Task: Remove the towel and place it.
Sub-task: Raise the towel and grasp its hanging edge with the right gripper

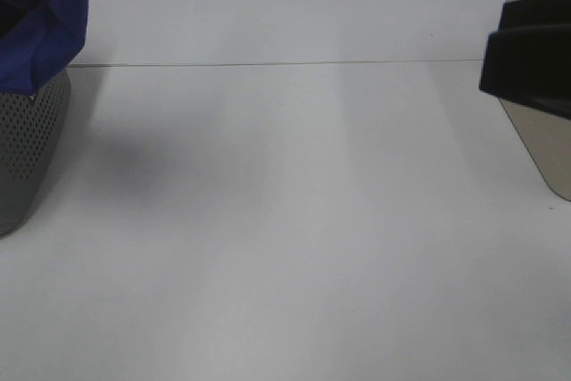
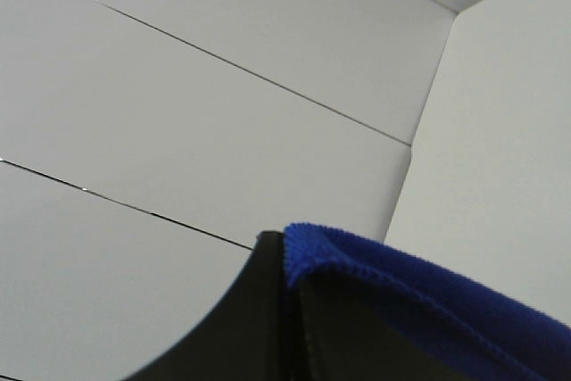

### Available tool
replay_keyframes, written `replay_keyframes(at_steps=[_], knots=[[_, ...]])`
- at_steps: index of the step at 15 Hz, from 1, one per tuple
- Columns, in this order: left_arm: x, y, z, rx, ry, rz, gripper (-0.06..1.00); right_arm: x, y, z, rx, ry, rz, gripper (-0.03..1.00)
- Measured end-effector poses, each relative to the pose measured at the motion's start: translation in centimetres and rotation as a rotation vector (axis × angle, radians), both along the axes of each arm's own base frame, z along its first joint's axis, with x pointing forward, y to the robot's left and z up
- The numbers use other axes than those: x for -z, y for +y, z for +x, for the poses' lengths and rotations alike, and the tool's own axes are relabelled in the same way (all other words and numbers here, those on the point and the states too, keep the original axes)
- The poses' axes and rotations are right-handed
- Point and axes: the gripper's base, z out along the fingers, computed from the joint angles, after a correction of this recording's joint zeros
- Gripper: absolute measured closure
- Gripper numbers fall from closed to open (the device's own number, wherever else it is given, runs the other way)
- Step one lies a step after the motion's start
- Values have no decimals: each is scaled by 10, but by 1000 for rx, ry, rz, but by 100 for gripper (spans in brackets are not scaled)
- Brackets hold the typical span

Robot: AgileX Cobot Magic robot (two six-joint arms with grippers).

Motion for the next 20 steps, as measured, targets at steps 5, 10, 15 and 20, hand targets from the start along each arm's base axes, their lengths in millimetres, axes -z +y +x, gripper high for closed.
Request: replay_keyframes(at_steps=[5, 10, 15, 20], knots=[[8, -17, 12, 78, 113, -228, 94, 15, 11, 64, -102, 46, 90, 20], [23, -29, 26, 88, 169, -214, 94, 5, 92, 105, -247, 28, -8, 20], [32, -34, 35, 84, 207, -214, 94, 26, 151, 139, -356, 91, -12, 20], [43, -40, 46, 79, 239, -205, 94, 40, 180, 175, -364, 154, 63, 20]])
